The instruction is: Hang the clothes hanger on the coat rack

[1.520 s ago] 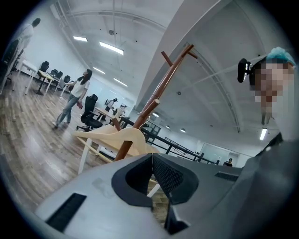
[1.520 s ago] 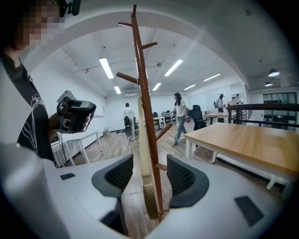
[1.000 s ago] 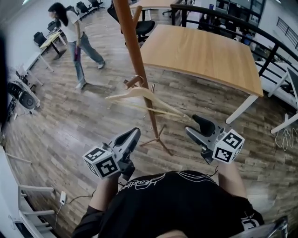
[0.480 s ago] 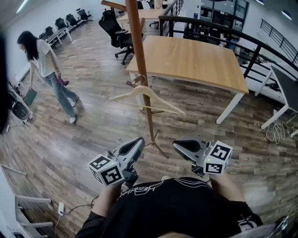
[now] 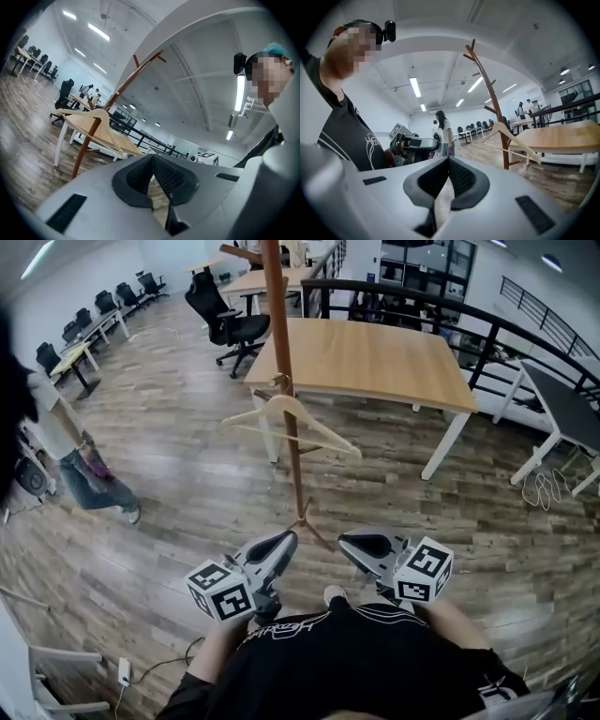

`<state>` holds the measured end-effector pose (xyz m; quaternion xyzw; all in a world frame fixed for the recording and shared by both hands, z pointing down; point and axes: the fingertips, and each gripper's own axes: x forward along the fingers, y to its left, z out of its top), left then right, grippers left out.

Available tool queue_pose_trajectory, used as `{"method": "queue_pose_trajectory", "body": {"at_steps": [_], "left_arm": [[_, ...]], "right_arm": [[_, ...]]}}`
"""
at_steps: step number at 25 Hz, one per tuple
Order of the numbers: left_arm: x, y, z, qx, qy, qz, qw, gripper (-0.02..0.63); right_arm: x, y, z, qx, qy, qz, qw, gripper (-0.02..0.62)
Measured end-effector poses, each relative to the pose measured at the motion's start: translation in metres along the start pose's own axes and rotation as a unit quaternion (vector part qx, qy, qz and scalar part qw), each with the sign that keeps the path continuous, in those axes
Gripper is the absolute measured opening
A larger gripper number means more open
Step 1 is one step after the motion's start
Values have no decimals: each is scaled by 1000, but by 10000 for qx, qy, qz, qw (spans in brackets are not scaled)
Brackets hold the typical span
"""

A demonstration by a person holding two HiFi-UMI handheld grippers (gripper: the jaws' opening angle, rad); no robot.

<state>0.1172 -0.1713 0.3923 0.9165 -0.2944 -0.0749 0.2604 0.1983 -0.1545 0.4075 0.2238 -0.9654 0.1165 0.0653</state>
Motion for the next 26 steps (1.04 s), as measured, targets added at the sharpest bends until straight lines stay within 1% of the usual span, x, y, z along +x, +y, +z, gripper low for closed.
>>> {"method": "queue_pose_trajectory", "body": {"at_steps": [4,7,12,15,21,26], "left_arm": [[-8,-12,-10,-26,81,-60,9999,8],[-13,-16,-16,-62,132,-110,9998,8],[-16,-16,-30,-103,174,-115,9997,8],[-17,-20,-31,-107,209,-113,9997,8],[-18,-25,-34,-121,329,-99,9993,8],[-13,-20,-37,-125,363,-121,9992,8]], "right_arm": [[-9,9,-9,37,90,-141,9999,38],[-15,16,-12,100,60,-221,9997,38],[-19,27,-19,138,-12,-200,9997,38],[-21,32,-17,199,-72,-153,9997,38],[-29,31,-12,262,-181,-257,9992,38],[-28,26,-20,314,-188,-270,9990,38]]}}
